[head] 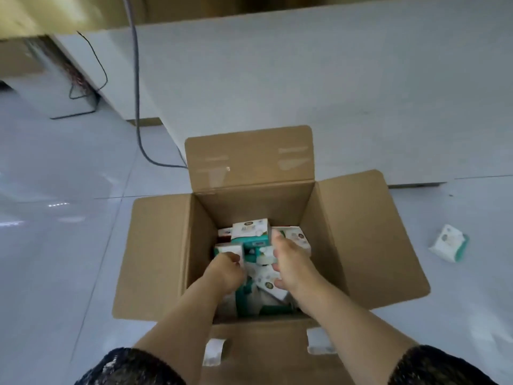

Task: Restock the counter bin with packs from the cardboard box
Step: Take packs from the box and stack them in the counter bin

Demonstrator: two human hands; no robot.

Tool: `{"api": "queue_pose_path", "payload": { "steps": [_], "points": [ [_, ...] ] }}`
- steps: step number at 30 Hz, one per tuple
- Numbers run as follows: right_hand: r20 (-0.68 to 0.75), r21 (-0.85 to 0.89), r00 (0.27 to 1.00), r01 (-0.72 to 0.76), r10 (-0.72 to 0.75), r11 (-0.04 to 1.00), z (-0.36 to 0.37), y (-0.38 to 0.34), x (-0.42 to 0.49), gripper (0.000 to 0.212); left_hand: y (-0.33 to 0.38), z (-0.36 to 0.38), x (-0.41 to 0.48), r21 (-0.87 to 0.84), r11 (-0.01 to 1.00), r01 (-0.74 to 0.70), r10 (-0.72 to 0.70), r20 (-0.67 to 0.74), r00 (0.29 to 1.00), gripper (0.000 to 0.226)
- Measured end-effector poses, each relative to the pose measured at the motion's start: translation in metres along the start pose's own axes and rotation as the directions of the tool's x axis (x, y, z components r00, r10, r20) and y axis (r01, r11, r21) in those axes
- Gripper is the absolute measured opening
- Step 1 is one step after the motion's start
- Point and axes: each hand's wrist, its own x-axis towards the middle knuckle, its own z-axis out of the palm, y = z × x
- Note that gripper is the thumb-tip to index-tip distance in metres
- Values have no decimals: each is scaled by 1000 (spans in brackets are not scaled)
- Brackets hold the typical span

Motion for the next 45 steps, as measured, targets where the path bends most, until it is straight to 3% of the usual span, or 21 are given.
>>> {"api": "queue_pose_path", "payload": {
  "steps": [2, 5, 11, 15, 18, 20, 22, 26, 29, 32, 36, 39, 42, 45],
  "points": [
    [4, 23, 999, -33, 33, 999, 1, 4, 12, 48, -9, 10, 16, 242, 970, -14, -2, 67, 998, 45],
    [-8, 49, 997, -75, 75, 996, 1, 8, 28, 28, -18, 16, 27, 581, 811, -72, 3, 119, 993, 57],
    [-16, 26, 998, -65, 66, 998, 1, -1, 33, 37, -17, 18, 31, 776, 619, -122, 67, 103, 992, 67],
    [-21, -16, 1000, -16, 15, 1000, -3, -18, 30, 26, -12, 16, 24, 841, 529, -114, 31, 115, 993, 69],
    [-37, -34, 999, 18, -19, 999, -6, -33, 20, 32, -11, 8, 14, 738, 665, -115, 7, 147, 989, 43],
    [-35, -48, 998, 57, -58, 997, -9, -43, 9, 35, -4, -5, 1, 651, 744, -151, 101, 114, 988, 39],
    [-33, -62, 995, 94, -97, 994, -12, -56, -5, 41, 10, -25, -16, 453, 882, -133, 159, -19, 987, 45],
    [-41, -90, 984, 167, -171, 982, -20, -95, -47, 31, 44, -73, -61, 57, 976, -211, 216, -131, 967, 40],
    [-42, -124, 968, 241, -248, 963, -31, -139, -95, 30, 75, -115, -116, -271, 920, -282, 224, -224, 948, 36],
    [2, -213, 930, 360, -368, 908, -42, -187, -155, 38, 105, -158, -179, -420, 865, -276, 198, -220, 955, 29],
    [-8, -237, 857, 498, -515, 834, -62, -259, -250, 42, 150, -215, -276, -462, 803, -376, 265, -289, 920, 38],
    [21, -340, 765, 611, -643, 715, -86, -314, -332, 41, 189, -254, -357, -439, 763, -474, 330, -366, 870, 42],
    [40, -426, 627, 715, -778, 554, -111, -365, -408, 37, 230, -287, -440, -395, 713, -579, 411, -433, 802, 32],
    [32, -457, 540, 756, -841, 468, -136, -414, -481, 43, 273, -316, -516, -352, 657, -667, 488, -475, 732, 18]
  ]
}}
